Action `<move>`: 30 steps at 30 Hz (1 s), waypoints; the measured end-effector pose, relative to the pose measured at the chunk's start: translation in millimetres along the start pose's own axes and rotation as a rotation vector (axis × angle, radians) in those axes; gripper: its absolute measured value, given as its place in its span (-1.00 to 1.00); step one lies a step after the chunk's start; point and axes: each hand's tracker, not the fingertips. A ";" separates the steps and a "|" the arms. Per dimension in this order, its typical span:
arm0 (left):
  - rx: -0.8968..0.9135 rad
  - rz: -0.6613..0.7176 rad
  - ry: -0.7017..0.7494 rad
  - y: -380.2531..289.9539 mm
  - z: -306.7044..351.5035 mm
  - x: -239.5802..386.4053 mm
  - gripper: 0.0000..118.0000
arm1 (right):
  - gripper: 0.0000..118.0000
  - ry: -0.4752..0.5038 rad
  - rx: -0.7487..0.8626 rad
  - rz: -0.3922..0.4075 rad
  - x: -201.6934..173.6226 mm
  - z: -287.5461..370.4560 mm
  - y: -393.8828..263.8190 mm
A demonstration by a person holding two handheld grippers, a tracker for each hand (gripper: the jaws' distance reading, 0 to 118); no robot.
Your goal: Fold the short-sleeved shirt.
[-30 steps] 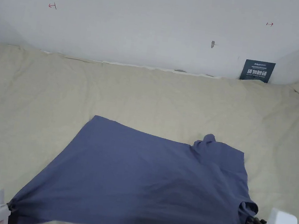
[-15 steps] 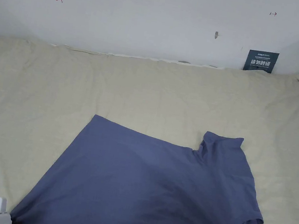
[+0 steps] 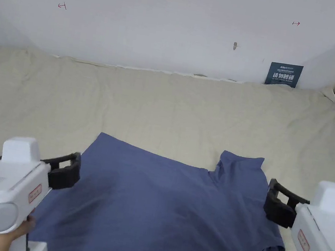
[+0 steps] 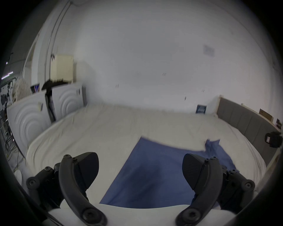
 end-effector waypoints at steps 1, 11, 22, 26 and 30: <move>0.031 -0.012 0.001 -5.3 -10.0 -5.7 0.82 | 0.65 -0.008 0.031 0.012 -3.7 3.3 4.3; 0.129 -0.056 -0.121 -2.0 -26.5 28.4 -1.00 | -0.98 -0.018 0.157 0.038 -24.2 12.8 8.3; -0.045 -0.114 -0.155 13.8 -132.5 -4.0 -1.00 | -0.98 -0.019 0.117 0.024 -23.7 -36.9 12.3; -0.179 -0.153 -0.170 21.7 -201.4 -32.3 -1.00 | -0.98 -0.021 0.094 0.022 -21.9 -71.3 16.2; -0.304 -0.170 -0.159 19.8 -276.4 -70.6 -1.00 | -0.98 -0.038 0.068 0.028 -20.5 -110.0 16.1</move>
